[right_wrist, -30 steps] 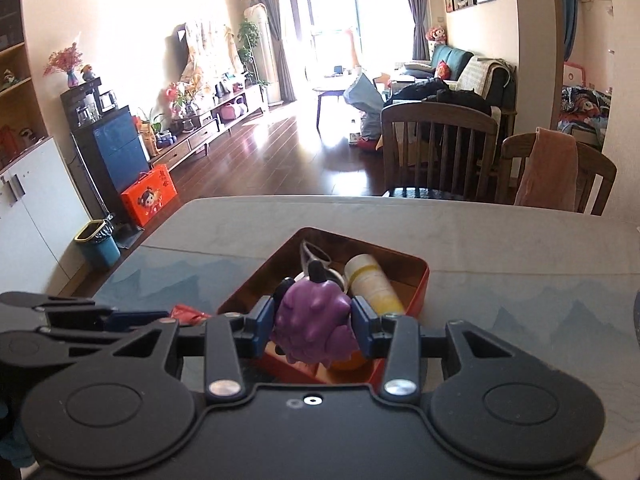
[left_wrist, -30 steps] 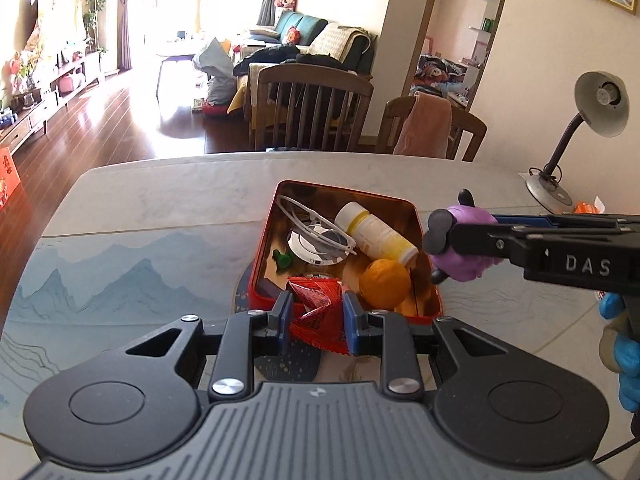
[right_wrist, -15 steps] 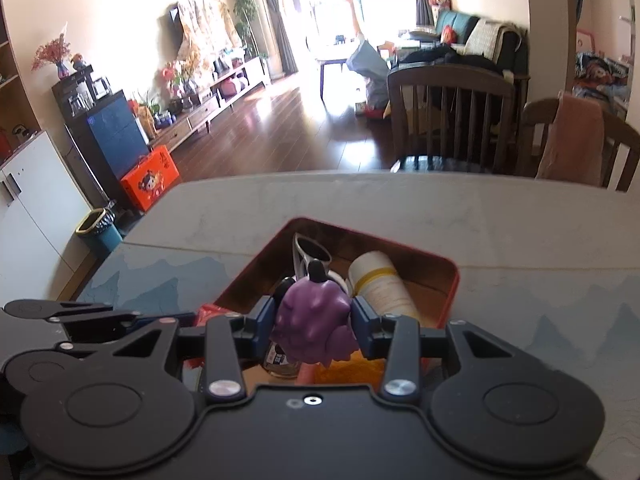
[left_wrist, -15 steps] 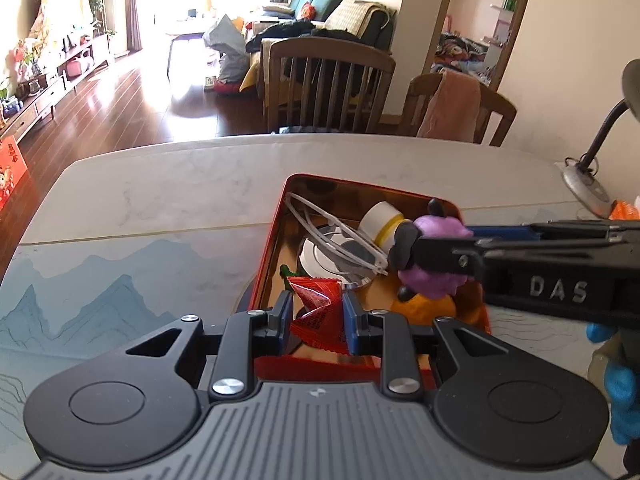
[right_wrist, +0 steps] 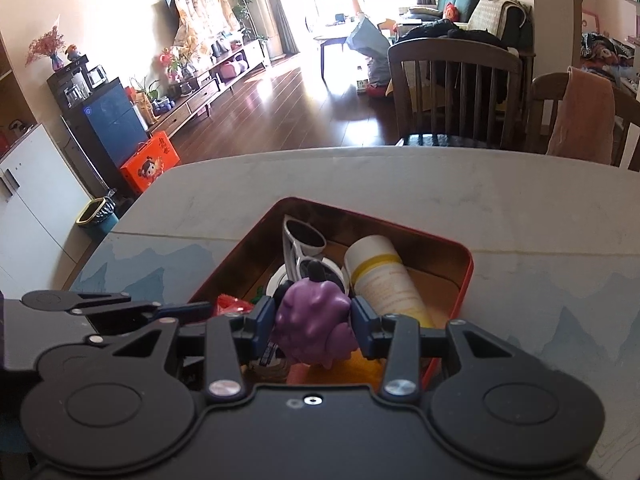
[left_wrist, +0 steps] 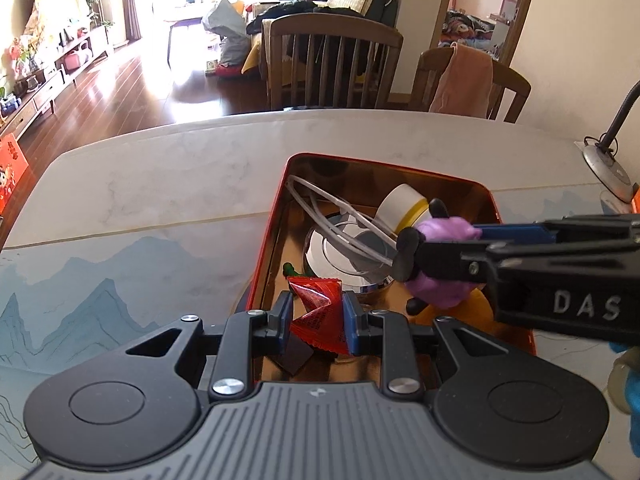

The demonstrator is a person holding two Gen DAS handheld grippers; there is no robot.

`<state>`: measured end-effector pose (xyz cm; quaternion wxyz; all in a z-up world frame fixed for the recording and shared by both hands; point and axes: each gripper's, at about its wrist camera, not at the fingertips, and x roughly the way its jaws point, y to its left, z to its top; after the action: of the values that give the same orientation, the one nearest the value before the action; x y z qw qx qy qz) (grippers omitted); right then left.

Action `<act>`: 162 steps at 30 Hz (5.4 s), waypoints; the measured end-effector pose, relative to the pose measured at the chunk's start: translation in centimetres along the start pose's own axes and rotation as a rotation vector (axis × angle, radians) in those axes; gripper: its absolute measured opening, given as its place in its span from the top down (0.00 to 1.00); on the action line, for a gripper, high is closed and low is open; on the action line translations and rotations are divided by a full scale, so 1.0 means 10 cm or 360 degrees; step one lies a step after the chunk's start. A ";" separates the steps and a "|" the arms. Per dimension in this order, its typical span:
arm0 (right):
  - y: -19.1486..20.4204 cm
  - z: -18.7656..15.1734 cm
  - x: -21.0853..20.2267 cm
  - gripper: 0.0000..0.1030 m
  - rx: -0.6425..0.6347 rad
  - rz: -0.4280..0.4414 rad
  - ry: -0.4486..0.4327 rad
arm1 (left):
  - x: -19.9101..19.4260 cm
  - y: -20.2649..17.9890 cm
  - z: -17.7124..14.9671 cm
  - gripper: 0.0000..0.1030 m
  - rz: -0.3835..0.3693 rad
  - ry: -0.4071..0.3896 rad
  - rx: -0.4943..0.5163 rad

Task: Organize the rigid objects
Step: 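Lower the origami and purple toy into the tin and open both tools, then withdraw both tools from the tin toward the pink sponge and silver tweezers, then grasp the pink sponge with the left tool while the right tool grasps the silver tweezers, then carry the pink sponge and silver tweezers over the red tin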

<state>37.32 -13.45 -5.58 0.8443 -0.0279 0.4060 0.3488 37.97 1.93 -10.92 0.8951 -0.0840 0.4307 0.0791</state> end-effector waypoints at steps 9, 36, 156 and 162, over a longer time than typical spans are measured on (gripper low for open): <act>-0.36 0.22 0.03 0.61 0.0153 -0.0086 -0.0075 | 0.11 0.00 0.02 0.75 0.0001 0.0016 0.0003; -0.49 0.05 -0.04 0.49 0.0212 -0.0212 -0.0048 | 0.17 0.02 -0.02 0.74 -0.0033 0.0124 -0.0020; 0.62 -1.78 -0.47 0.94 -0.0418 -0.0141 0.0117 | -0.56 -0.18 -1.39 0.57 0.0041 0.0111 0.0022; 0.65 -1.76 -0.57 0.94 -0.0349 -0.0141 0.0089 | -0.67 -0.14 -1.41 0.58 0.0033 0.0096 0.0013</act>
<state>19.13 -17.59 -11.78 0.8391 -0.1478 0.3871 0.3524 23.46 -2.95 -14.19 0.8812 -0.0781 0.4586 0.0841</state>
